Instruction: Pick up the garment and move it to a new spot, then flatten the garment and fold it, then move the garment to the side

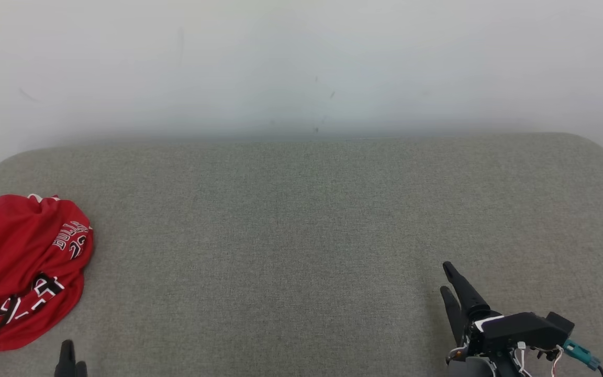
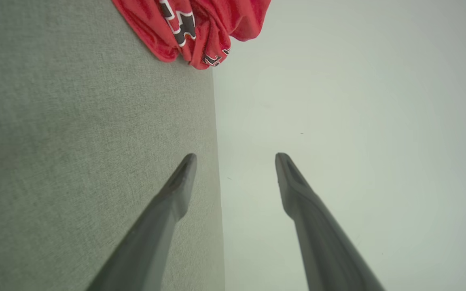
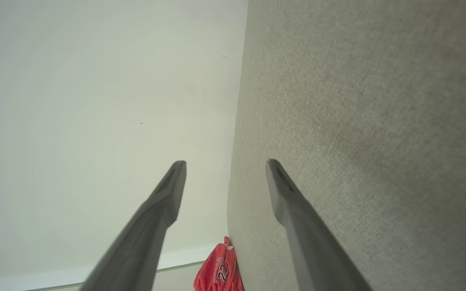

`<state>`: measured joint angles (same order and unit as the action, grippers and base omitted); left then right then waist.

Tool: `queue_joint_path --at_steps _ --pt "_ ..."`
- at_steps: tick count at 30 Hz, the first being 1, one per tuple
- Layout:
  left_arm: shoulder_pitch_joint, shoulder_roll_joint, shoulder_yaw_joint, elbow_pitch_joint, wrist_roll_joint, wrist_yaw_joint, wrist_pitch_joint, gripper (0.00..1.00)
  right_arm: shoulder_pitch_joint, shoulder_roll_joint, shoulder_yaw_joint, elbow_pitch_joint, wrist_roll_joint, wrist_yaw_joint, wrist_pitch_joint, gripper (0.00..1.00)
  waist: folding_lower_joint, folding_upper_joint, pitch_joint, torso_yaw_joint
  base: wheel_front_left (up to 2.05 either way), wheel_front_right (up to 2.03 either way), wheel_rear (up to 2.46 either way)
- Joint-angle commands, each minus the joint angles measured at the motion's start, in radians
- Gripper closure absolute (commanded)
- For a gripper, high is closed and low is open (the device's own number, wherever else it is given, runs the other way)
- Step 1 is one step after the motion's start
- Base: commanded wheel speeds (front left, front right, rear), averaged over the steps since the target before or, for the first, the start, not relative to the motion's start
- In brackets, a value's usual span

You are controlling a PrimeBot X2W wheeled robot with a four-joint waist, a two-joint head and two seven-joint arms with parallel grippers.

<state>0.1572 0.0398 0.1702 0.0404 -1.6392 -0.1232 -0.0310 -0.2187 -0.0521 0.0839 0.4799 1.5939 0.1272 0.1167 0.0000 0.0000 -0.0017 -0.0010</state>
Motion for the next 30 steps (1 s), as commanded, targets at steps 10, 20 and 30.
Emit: queue_joint_path --at_steps 10,20,30 --pt "-0.059 0.035 -0.069 -0.017 0.243 -0.002 -0.049 0.0 0.028 -0.001 -0.035 -0.104 -0.268 0.002 -0.062 0.0 0.0 0.0 -0.006 -0.004 0.0 0.0 0.0" --pt "-0.073 0.031 -0.097 -0.042 0.517 -0.003 -0.077 0.0 0.068 0.001 -0.055 -0.185 -0.531 0.003 -0.108 0.0 0.0 0.0 -0.012 -0.011 0.0 0.0 0.0" --pt "-0.084 0.017 -0.106 -0.051 0.753 -0.004 -0.103 0.0 0.108 0.001 -0.045 -0.258 -0.737 0.003 -0.154 0.0 0.0 0.0 -0.017 -0.022 0.0 0.0 0.0"
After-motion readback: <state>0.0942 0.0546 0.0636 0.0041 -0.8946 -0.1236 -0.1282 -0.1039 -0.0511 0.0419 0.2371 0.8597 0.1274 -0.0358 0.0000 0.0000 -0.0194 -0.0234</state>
